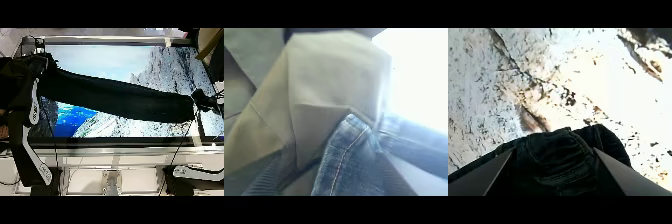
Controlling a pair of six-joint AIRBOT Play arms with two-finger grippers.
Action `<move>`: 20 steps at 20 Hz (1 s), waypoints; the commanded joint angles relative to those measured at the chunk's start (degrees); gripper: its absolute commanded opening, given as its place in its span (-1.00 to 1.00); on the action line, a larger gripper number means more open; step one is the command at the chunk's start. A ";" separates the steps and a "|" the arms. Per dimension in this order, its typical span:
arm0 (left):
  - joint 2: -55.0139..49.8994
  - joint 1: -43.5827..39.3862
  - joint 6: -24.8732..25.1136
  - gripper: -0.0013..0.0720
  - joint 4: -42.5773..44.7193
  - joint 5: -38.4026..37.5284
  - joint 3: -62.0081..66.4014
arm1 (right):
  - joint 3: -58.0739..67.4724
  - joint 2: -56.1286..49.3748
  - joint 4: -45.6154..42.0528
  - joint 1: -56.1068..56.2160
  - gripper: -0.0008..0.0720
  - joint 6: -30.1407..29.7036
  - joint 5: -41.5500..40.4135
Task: Fold the clothes and pants, and hang the long-sleeved shirts on hangers.
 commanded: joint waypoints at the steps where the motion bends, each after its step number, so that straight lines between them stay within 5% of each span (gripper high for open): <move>1: 5.29 -1.25 -1.22 0.96 -0.48 -0.42 0.13 | 6.25 1.44 -7.65 -2.23 0.48 0.44 12.55; 3: 10.29 -3.34 -0.66 0.96 -1.18 -0.90 0.13 | 9.97 1.20 -9.25 -5.18 0.48 -3.48 26.82; 6: 14.97 -9.01 9.55 0.95 -8.39 -1.18 0.13 | 8.72 -1.51 -5.95 -10.69 0.69 -11.65 39.52; 11: 15.76 -19.61 15.37 0.95 -9.31 -5.07 -0.13 | 7.39 -10.29 11.78 -18.10 0.75 -26.71 39.87; 13: 15.76 -22.53 15.39 0.95 -9.29 -5.01 -0.37 | 9.31 -14.62 12.37 -18.38 0.93 -28.37 41.07; 20: 15.45 -25.59 15.37 0.95 -10.21 -5.03 -0.50 | 11.78 -21.07 15.61 -15.52 0.89 -34.40 43.08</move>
